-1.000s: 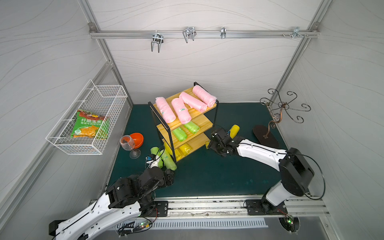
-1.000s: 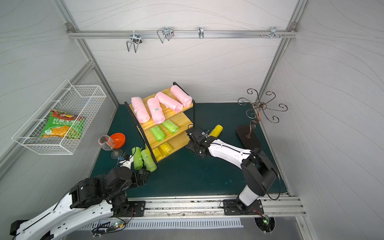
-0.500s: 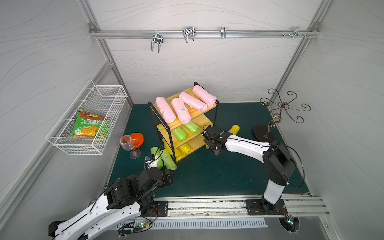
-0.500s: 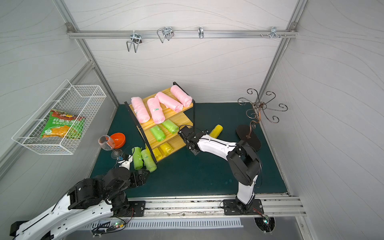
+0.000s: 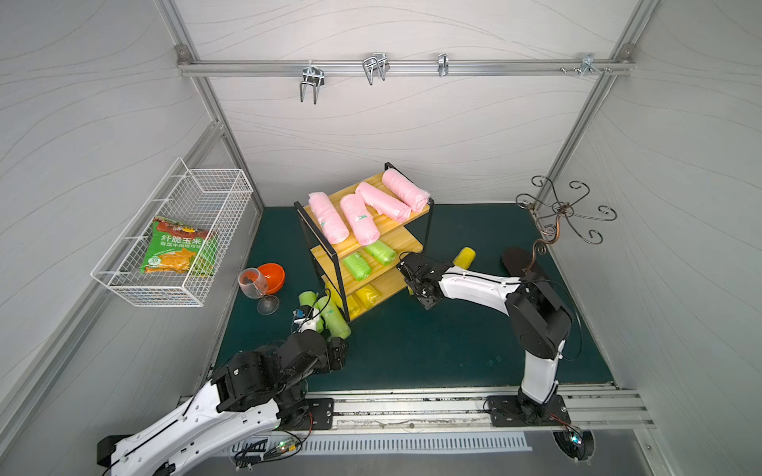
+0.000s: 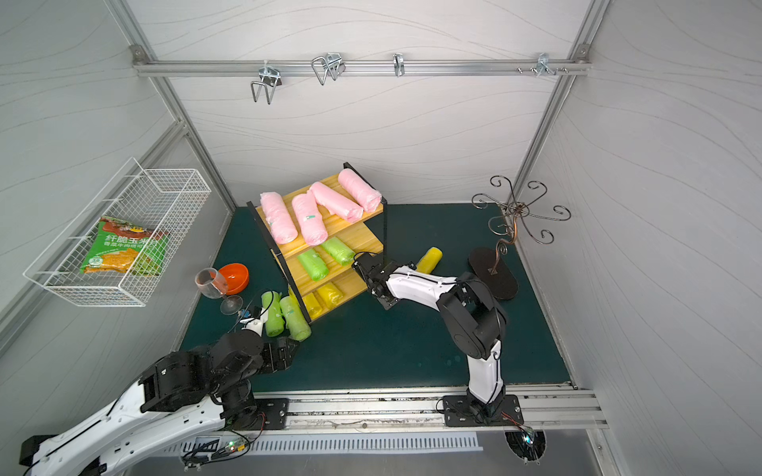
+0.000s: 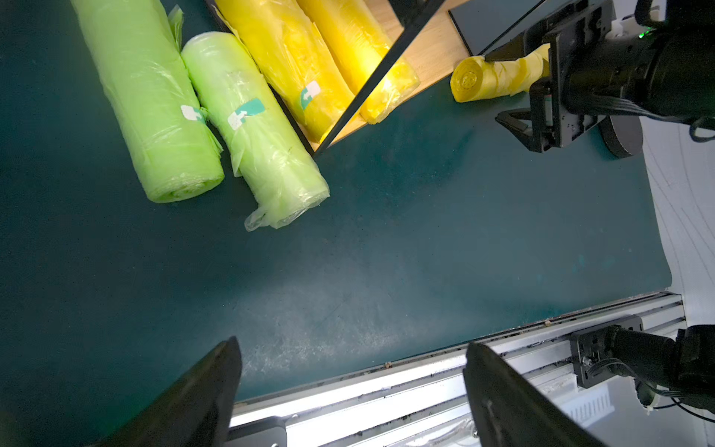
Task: Sort the rolls of trash bags by color and place them on the shelf
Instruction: Pick up the roll of trash bags from the center of the board.
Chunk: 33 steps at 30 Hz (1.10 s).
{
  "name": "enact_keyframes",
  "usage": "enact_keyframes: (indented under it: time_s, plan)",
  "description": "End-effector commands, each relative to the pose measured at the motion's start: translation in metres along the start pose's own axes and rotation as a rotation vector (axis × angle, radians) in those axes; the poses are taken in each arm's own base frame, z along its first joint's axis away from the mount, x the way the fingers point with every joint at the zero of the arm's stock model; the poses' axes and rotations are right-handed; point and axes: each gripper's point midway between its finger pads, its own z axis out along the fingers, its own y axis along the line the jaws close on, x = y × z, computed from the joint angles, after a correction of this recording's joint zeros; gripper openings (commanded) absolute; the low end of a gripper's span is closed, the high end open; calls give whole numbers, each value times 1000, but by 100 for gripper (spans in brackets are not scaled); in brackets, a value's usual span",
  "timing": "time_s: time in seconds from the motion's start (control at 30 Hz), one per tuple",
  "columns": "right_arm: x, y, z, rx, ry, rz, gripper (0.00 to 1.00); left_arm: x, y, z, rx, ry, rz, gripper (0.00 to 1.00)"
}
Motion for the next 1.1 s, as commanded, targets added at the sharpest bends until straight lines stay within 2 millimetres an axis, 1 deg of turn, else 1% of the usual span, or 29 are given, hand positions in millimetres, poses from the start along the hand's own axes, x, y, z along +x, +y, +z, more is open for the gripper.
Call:
enact_keyframes:
  time_s: [0.0, 0.17, 0.23, 0.37, 0.5, 0.63, 0.73, 0.83, 0.9, 0.93, 0.97, 1.03, 1.07]
  plan:
    - [-1, -8, 12, 44, -15, -21, 75, -11, -15, -6, 57, -30, -7, 95]
    - [3, -8, 28, 40, 22, -51, 74, -10, -16, -6, 60, -24, -3, 95]
    - [5, -9, 30, 39, 32, -71, 73, -10, -16, -6, 59, -24, -5, 95]
    - [10, -20, 37, 65, 56, -96, 70, -10, -16, -5, 55, -22, -4, 95]
    - [13, -37, 41, 88, 71, -116, 64, -9, -16, -4, 48, -14, 1, 95]
    - [12, -59, 36, 111, 81, -166, 59, -9, -15, -4, 47, -17, -2, 95]
    - [5, -79, 29, 128, 73, -202, 56, -9, -15, -3, 44, -16, -3, 95]
    - [-7, -96, 24, 141, 84, -244, 51, -9, -14, -3, 40, -16, -4, 95]
    - [-16, -101, 17, 143, 85, -294, 46, -9, -14, -4, 42, -17, -6, 94]
    - [-22, -102, 13, 142, 83, -325, 38, -9, -14, -4, 40, -17, -7, 94]
    - [-26, -100, 8, 123, 88, -364, 27, -9, -14, -4, 40, -18, -8, 94]
    - [-35, -96, -4, 114, 87, -450, 13, -10, -13, -5, 36, -21, -9, 94]
    - [-38, -92, -10, 91, 88, -502, 7, -11, -13, -5, 36, -24, -12, 94]
